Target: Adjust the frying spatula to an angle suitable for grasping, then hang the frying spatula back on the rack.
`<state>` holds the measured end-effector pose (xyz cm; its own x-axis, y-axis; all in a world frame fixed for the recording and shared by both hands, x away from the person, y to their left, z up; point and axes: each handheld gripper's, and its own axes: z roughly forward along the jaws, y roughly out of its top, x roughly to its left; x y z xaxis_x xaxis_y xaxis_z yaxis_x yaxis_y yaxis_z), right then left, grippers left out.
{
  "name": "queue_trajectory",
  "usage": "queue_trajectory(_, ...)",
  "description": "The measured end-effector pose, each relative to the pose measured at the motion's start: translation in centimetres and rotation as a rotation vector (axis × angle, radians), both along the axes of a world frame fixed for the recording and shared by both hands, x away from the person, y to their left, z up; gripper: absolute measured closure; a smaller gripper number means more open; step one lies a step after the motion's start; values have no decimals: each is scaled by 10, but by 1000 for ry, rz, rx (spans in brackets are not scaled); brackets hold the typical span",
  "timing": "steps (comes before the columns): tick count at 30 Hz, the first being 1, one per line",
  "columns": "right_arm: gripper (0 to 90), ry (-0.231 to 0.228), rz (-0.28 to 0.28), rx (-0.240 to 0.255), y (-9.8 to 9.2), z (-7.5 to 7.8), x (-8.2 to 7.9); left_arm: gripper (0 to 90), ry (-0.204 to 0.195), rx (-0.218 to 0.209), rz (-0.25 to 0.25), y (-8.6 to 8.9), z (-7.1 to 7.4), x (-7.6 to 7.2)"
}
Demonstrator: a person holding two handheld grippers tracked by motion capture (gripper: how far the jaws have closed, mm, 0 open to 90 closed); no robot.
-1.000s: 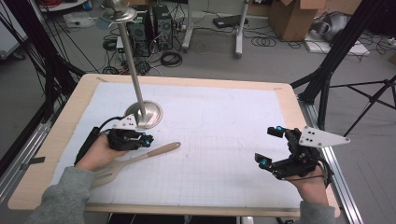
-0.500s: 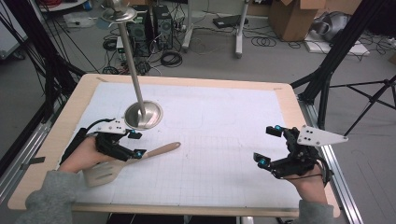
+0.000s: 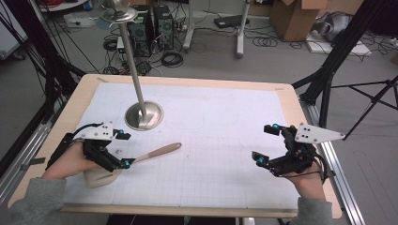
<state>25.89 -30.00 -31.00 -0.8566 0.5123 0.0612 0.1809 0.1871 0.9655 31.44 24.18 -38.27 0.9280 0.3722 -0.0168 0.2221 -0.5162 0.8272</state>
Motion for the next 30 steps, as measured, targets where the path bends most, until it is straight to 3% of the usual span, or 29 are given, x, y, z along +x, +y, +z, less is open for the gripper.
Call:
queue_trajectory(23,18,11,21,-14,5,-2,6,100,21,65,-19,-7,-10,-4)
queue_trajectory(30,18,17,26,-19,5,-3,5,128,27,124,-10,-11,-17,-3)
